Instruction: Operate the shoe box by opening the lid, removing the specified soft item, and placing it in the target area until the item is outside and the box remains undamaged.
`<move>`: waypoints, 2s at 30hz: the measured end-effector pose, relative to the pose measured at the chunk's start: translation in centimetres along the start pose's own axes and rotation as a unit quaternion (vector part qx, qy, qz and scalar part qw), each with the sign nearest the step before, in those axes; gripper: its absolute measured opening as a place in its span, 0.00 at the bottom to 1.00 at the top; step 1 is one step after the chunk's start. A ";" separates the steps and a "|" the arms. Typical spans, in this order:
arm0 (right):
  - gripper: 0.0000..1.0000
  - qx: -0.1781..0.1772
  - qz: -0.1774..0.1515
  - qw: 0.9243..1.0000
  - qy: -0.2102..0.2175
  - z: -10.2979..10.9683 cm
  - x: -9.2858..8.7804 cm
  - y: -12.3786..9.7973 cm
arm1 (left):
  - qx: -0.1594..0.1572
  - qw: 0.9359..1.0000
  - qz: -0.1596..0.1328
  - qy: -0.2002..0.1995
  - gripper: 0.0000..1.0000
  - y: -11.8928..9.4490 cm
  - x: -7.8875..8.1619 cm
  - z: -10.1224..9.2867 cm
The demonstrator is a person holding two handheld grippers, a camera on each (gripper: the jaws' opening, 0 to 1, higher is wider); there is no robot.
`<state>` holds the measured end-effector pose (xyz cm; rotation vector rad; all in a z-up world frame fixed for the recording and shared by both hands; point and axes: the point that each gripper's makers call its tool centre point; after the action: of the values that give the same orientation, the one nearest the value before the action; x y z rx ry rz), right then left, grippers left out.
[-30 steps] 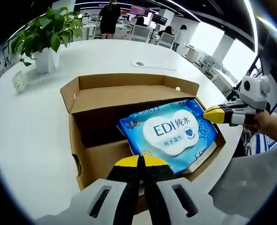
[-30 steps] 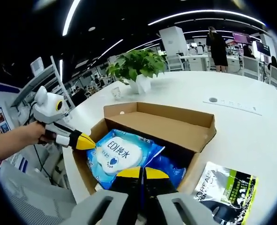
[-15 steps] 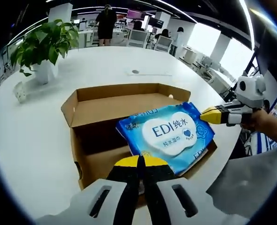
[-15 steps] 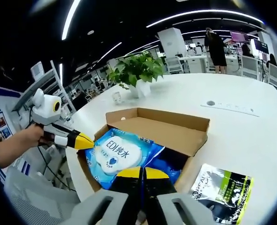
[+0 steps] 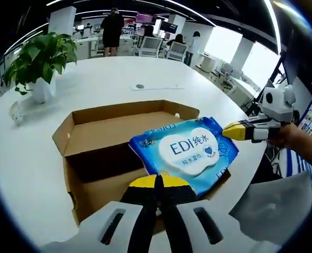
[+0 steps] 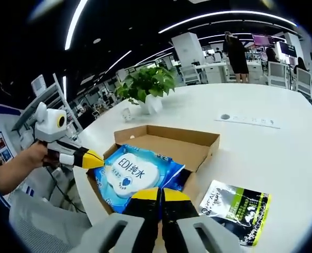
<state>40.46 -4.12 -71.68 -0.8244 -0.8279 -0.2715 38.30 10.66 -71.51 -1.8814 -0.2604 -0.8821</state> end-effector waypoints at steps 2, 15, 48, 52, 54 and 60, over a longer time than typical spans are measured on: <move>0.00 -0.003 -0.001 1.000 0.003 -0.4 0.0 -0.5 | -0.003 1.000 -0.001 0.000 0.00 0.2 0.2 -0.6; 0.00 -0.021 -0.010 0.999 0.023 -3.3 0.2 -3.5 | -0.027 1.000 -0.002 0.008 0.00 1.9 1.4 -3.9; 0.00 -0.044 -0.041 0.997 0.046 -9.4 0.2 -8.6 | -0.063 0.998 -0.014 0.020 0.00 6.6 4.2 -10.2; 0.00 -0.049 -0.043 0.997 0.052 -10.3 0.0 -9.0 | -0.068 0.997 -0.015 0.018 0.00 7.3 4.5 -10.9; 0.00 -0.052 -0.043 0.996 0.057 -10.8 -0.2 -9.1 | -0.069 0.997 -0.016 0.018 0.00 7.8 4.5 -11.3; 0.00 -0.059 -0.045 0.995 0.071 -12.5 -0.8 -9.4 | -0.072 0.997 -0.014 0.019 0.00 8.9 4.6 -12.2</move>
<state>41.95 -19.69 -72.11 -0.8691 -0.7207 -0.4567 40.74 -4.92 -71.82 -1.9953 -0.2062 -0.9772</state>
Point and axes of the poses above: the point that each gripper's makers call its tool centre point, and the gripper's own axes: y roughly forward along the fingers, z roughly to its left, x roughly out of its top, and after that the axes turned 3 degrees about y, right-handed
